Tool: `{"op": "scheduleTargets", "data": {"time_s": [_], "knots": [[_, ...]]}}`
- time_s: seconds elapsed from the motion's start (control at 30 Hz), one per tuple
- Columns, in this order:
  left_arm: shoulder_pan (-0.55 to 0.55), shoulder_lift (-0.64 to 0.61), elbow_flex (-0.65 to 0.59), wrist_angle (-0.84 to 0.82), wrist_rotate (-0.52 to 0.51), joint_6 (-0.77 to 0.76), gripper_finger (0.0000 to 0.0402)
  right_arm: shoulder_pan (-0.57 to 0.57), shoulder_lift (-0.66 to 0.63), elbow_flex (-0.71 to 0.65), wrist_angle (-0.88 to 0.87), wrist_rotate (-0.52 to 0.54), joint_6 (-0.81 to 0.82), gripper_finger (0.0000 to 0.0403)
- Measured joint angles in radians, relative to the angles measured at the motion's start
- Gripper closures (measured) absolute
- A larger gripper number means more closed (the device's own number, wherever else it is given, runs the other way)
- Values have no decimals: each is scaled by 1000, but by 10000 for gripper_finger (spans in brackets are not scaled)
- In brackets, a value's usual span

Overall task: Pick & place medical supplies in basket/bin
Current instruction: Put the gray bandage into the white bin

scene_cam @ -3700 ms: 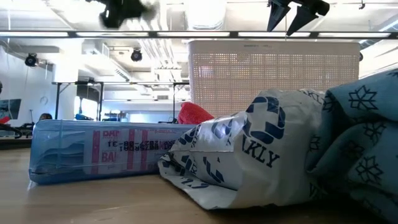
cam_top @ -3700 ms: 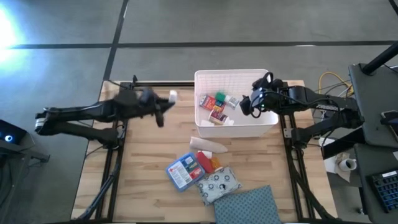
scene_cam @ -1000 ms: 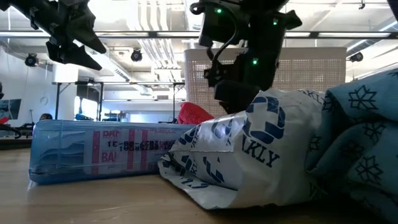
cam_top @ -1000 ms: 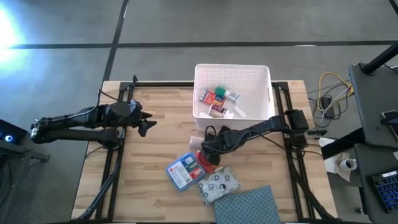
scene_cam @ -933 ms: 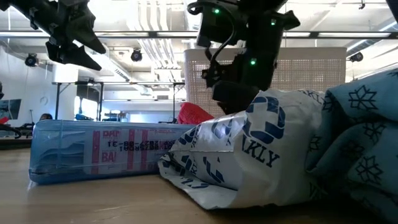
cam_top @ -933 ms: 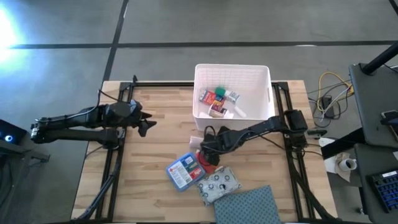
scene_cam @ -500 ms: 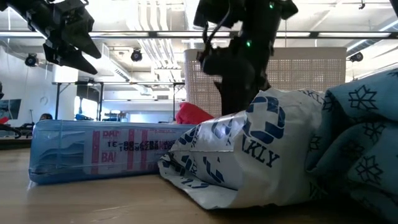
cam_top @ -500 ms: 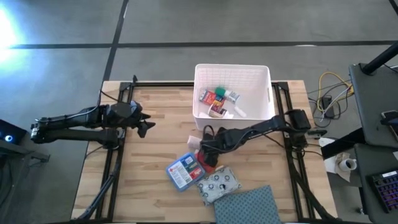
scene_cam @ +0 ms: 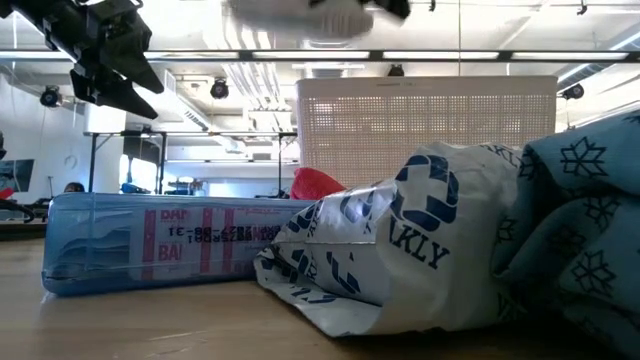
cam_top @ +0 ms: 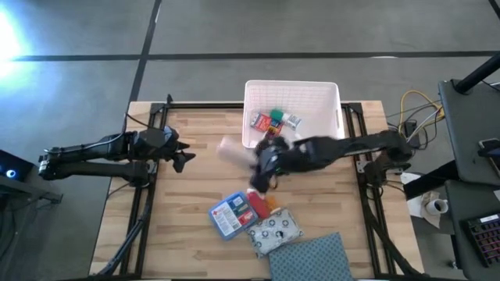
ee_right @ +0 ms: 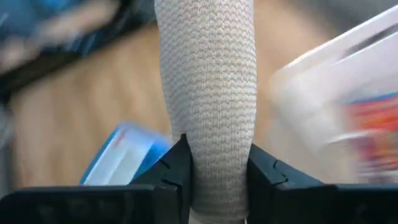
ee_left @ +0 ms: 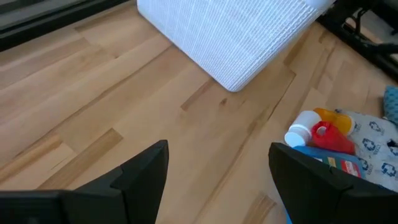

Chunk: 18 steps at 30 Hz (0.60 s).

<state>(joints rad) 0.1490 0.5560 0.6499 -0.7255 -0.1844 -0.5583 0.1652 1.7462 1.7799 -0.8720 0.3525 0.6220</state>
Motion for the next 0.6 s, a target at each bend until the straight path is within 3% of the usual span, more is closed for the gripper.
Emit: {"op": "scheduleTargets", "data": {"time_s": [0.13,0.27,0.37,0.6], "knots": [[0,1,0,42,-1,0,146,-29,-59,96,-143,271,50,307],[0,4,0,90,15,-2,146,-143,-78,143,-392,203,125,288],[0,7,0,107,45,-24,146,-230,-76,144,-533,210,132,261],[-4,26,-3,106,76,-99,146,-370,-75,9,-450,186,10,197]]}}
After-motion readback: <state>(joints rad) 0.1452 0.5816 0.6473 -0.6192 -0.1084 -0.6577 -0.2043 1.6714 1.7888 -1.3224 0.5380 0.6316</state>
